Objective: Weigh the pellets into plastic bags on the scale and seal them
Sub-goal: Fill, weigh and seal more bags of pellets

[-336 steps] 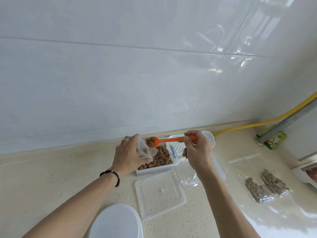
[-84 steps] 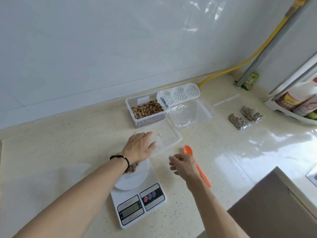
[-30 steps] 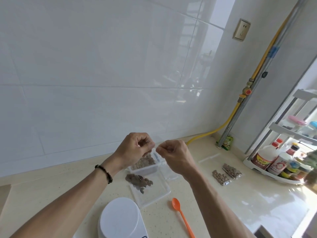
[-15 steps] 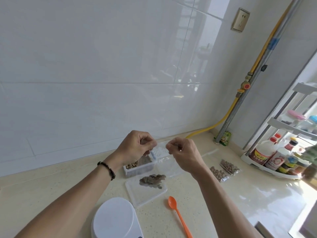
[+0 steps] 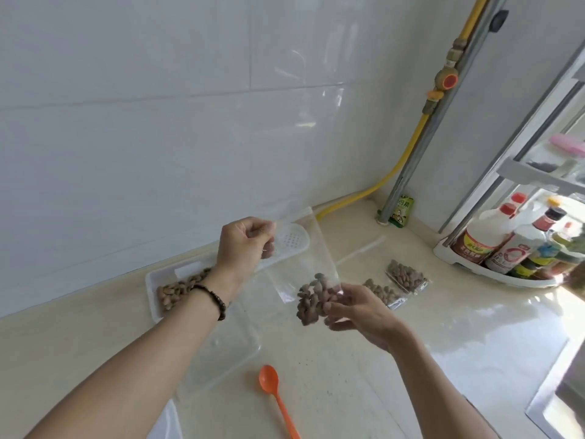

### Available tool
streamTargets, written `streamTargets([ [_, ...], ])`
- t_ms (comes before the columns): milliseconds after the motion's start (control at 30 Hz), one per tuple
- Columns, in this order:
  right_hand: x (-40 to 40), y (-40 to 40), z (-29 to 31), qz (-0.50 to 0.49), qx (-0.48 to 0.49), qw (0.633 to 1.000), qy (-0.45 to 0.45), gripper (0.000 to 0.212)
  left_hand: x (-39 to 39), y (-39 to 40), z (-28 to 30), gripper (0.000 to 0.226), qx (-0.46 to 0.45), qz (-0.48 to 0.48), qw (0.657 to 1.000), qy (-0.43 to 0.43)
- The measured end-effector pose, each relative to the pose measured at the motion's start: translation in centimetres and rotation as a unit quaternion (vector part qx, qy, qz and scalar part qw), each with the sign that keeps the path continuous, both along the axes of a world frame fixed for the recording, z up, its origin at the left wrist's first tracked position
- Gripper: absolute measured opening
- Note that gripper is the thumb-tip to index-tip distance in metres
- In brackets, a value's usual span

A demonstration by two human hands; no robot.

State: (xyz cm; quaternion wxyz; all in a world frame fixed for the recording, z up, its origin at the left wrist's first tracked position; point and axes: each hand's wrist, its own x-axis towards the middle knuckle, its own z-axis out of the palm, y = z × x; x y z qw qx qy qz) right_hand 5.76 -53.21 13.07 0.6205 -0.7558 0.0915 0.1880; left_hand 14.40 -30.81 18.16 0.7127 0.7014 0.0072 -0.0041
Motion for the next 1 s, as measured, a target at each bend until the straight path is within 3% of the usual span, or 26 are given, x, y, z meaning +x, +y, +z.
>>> streamTargets([
  [200,1.6,-11.2,-4.3,-0.222,-0.014,0.975,0.01,0.019,5.5,-11.1,-8.3,0.016,0.173,-0.077,0.981,0.046],
  [333,3.0,-16.4,-7.5,-0.283,-0.08,0.955,0.028,0.02,7.2,-17.7,-11.4,0.008,0.278,-0.1,0.955,0.008],
  [533,5.7,-18.7,-10.9,-0.27,-0.24,0.931,0.057,0.04,10.8,-22.7,-14.1,0.011,0.377,-0.12,0.919,-0.006],
  [733,5.8,-19.2,-11.9,-0.224,-0.339,0.911,0.065,0.045,11.9,-23.9,-16.5,0.01,0.391,-0.126,0.912,0.008],
  [867,5.3,-19.4,-11.7,-0.206,-0.449,0.869,0.043,0.054,12.1,-23.7,-16.7,0.02,0.395,-0.134,0.909,0.012],
  [1000,5.8,-18.3,-11.1,-0.206,-0.486,0.849,-0.025,0.045,11.1,-20.9,-16.2,0.05,0.433,-0.142,0.89,-0.019],
])
